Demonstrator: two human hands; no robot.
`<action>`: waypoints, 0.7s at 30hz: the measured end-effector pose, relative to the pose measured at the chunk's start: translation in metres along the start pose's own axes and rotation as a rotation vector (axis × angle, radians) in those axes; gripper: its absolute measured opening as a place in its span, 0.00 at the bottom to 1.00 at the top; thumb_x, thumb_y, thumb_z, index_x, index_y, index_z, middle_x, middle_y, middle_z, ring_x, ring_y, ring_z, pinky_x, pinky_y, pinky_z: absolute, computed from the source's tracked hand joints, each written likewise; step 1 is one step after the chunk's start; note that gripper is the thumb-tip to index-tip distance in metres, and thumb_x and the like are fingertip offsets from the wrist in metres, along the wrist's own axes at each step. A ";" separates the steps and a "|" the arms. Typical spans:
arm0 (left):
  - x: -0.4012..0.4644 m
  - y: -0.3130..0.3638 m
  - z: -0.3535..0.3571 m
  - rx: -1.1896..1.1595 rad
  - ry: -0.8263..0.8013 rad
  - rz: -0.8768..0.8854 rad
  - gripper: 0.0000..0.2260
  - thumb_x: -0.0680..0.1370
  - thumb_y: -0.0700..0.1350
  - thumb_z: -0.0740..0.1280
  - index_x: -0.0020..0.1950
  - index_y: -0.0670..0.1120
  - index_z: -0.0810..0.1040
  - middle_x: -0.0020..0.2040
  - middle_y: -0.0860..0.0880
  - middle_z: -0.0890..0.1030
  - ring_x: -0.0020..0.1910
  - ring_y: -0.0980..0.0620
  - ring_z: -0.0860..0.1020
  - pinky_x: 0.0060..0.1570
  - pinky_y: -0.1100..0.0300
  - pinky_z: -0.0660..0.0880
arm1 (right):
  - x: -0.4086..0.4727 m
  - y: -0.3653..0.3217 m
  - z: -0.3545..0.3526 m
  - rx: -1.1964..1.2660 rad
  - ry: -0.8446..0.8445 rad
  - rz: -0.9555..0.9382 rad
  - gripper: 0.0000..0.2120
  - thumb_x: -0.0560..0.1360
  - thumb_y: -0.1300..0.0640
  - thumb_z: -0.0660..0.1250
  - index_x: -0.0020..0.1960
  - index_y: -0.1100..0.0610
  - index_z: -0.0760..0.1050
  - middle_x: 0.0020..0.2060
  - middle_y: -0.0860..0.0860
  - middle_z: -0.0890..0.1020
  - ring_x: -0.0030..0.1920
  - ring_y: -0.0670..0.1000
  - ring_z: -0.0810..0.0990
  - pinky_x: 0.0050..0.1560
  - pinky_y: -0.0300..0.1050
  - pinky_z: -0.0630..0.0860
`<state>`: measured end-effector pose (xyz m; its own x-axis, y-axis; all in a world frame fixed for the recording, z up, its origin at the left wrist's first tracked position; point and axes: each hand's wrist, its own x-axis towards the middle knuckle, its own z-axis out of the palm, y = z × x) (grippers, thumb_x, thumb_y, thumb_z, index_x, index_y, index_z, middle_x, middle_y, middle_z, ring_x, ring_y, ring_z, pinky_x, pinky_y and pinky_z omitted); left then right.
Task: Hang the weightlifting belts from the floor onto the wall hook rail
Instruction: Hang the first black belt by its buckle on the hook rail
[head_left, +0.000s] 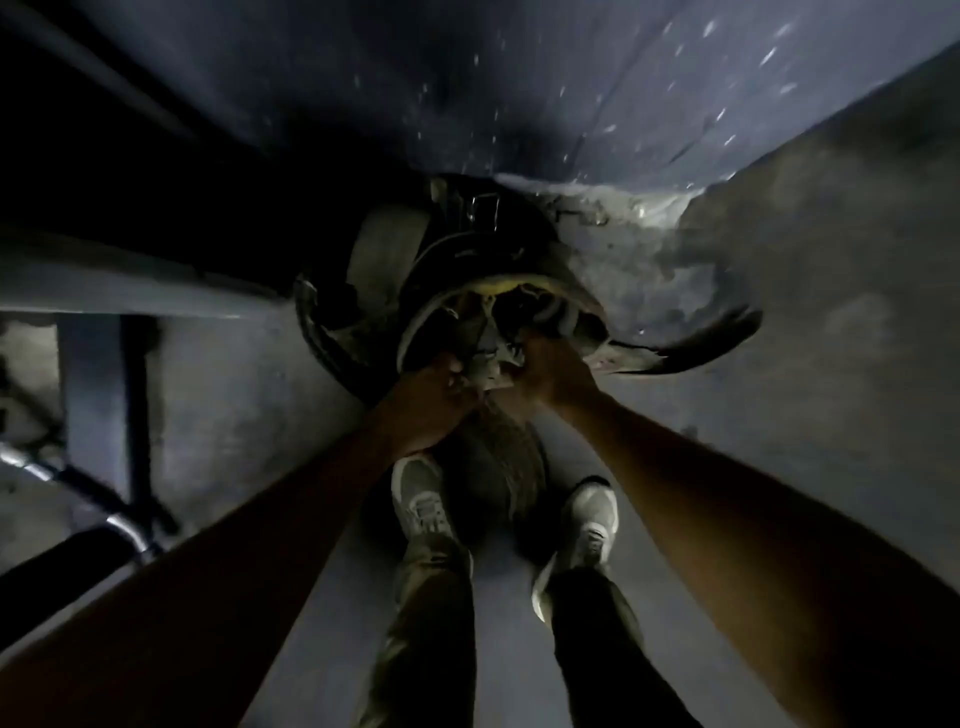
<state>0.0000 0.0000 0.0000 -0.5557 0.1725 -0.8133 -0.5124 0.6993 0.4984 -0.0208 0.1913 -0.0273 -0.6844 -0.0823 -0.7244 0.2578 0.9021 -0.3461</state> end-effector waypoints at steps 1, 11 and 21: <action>0.019 -0.008 0.011 -0.034 -0.001 -0.004 0.23 0.80 0.54 0.69 0.72 0.45 0.71 0.67 0.41 0.79 0.66 0.40 0.78 0.65 0.48 0.75 | 0.022 0.005 0.016 -0.030 0.038 -0.032 0.28 0.81 0.45 0.67 0.76 0.56 0.68 0.69 0.58 0.78 0.70 0.62 0.76 0.64 0.56 0.77; 0.071 -0.045 0.052 -0.013 0.040 -0.106 0.22 0.83 0.53 0.65 0.73 0.41 0.73 0.68 0.38 0.79 0.66 0.37 0.78 0.64 0.55 0.73 | 0.044 0.028 0.057 -0.018 0.328 -0.096 0.24 0.82 0.51 0.66 0.76 0.55 0.68 0.58 0.61 0.85 0.57 0.66 0.84 0.52 0.57 0.81; -0.126 0.144 -0.039 -0.863 0.150 -0.067 0.09 0.83 0.56 0.64 0.54 0.55 0.81 0.46 0.54 0.89 0.40 0.60 0.87 0.32 0.70 0.79 | -0.160 -0.041 -0.156 0.275 0.124 -0.358 0.26 0.84 0.48 0.65 0.79 0.54 0.69 0.68 0.56 0.82 0.69 0.57 0.80 0.68 0.54 0.77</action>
<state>-0.0290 0.0520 0.1854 -0.5557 0.0146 -0.8312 -0.8296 -0.0740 0.5534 -0.0283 0.2338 0.1963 -0.8354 -0.3017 -0.4595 0.1502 0.6789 -0.7187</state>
